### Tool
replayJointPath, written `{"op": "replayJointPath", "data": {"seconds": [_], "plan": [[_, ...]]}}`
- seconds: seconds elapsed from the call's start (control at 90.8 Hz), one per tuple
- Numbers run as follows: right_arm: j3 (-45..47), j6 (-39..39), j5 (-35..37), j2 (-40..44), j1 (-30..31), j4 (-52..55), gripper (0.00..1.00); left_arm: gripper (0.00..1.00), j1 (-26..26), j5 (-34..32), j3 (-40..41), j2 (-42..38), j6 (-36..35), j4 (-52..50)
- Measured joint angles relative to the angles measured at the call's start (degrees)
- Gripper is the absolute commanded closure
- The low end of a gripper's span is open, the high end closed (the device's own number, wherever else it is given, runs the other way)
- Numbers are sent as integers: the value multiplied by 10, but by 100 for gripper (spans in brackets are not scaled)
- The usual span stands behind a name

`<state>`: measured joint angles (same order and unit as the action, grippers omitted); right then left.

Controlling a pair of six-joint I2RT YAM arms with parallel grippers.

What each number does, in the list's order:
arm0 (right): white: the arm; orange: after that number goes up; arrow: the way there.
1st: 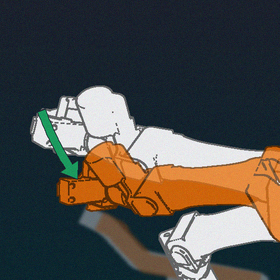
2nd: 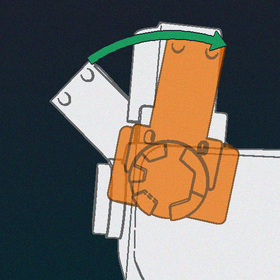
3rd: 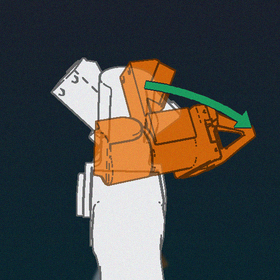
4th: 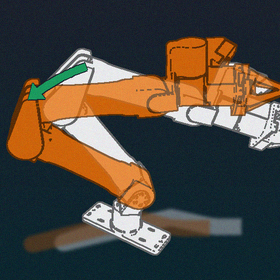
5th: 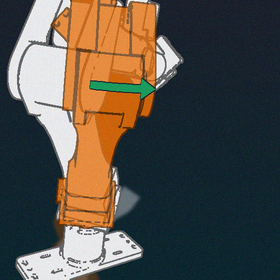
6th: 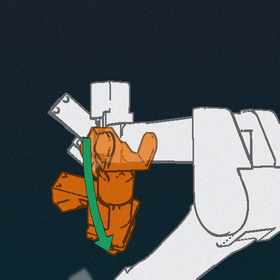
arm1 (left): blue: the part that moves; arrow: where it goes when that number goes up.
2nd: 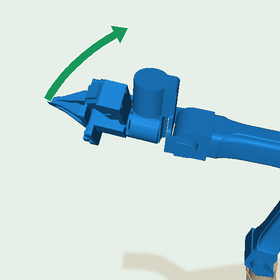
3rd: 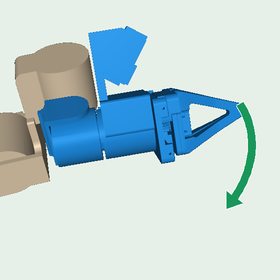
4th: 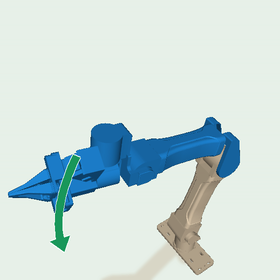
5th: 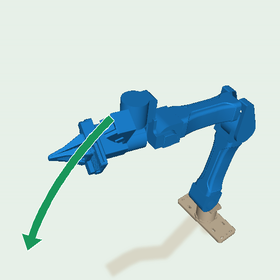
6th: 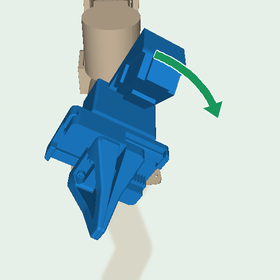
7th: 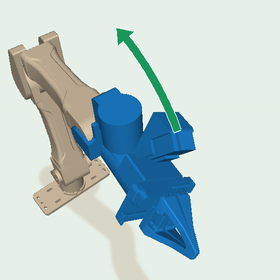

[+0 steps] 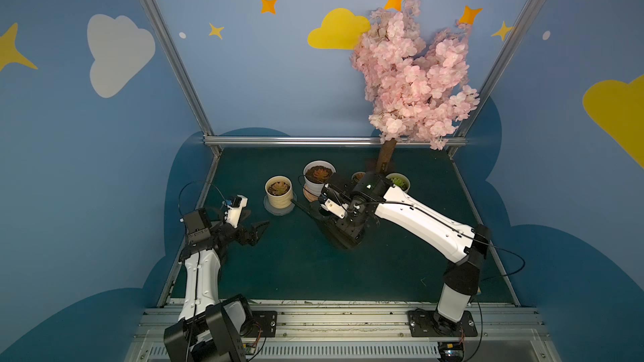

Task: Water the succulent around the soil edge
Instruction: Water the soil of the potted plant with water.

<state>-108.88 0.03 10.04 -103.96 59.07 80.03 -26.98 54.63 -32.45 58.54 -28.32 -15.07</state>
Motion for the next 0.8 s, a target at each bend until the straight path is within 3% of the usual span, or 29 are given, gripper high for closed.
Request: {"op": "replayJointPath", "data": {"seconds": [0.804], "plan": [[-23, 0, 0, -3, 0, 9, 100, 0, 2, 0, 0, -2, 0, 0]]}}
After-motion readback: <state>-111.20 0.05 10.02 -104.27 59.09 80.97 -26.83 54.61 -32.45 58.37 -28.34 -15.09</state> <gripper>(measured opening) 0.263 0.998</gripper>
